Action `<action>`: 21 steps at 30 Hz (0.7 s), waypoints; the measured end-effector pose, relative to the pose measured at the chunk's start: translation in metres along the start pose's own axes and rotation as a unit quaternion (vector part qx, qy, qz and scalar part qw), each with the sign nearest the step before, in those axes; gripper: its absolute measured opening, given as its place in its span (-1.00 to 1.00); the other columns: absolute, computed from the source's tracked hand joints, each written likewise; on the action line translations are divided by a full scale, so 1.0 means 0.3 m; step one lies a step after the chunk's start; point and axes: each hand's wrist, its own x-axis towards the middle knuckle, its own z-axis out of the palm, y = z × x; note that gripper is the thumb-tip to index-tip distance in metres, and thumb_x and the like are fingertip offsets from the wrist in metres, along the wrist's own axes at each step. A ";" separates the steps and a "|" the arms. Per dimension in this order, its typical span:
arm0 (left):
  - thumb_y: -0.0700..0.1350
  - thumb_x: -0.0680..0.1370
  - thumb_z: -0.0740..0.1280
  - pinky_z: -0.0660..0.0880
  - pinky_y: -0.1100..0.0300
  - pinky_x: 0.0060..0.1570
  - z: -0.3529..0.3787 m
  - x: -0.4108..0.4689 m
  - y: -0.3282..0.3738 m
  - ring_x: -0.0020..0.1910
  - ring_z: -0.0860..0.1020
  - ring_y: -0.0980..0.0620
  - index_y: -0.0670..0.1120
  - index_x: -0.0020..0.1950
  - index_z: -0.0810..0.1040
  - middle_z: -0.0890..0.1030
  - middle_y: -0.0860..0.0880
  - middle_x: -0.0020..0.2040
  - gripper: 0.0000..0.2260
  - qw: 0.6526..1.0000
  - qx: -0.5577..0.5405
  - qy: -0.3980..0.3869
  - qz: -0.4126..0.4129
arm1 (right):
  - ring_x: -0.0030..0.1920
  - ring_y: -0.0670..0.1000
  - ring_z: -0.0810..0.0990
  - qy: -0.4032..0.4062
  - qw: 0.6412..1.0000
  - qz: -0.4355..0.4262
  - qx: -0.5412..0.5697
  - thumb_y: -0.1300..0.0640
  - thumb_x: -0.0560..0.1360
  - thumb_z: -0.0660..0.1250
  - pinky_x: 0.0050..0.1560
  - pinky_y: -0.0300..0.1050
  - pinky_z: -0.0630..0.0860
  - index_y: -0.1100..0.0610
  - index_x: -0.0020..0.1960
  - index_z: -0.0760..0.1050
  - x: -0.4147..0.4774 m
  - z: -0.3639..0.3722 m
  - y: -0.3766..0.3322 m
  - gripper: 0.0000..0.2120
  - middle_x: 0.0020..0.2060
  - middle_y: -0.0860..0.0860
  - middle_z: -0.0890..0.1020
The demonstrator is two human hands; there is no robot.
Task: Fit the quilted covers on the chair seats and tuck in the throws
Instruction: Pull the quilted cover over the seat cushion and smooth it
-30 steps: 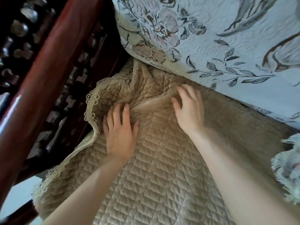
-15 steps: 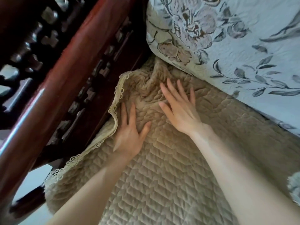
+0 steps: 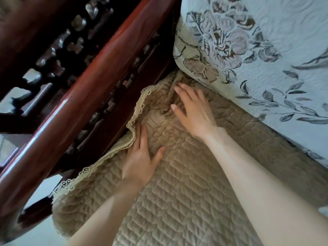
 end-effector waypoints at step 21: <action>0.21 0.60 0.01 0.16 -0.06 0.43 -0.055 0.063 0.060 0.53 0.13 -0.03 -0.09 0.59 -0.13 0.02 -0.05 0.60 -0.33 0.994 0.104 0.019 0.010 | 0.55 0.03 0.07 -0.069 0.989 -0.104 -0.083 -0.23 0.55 -0.16 0.49 -0.04 -0.12 0.11 0.54 0.18 0.067 0.026 -0.010 -0.32 0.53 -0.01 0.21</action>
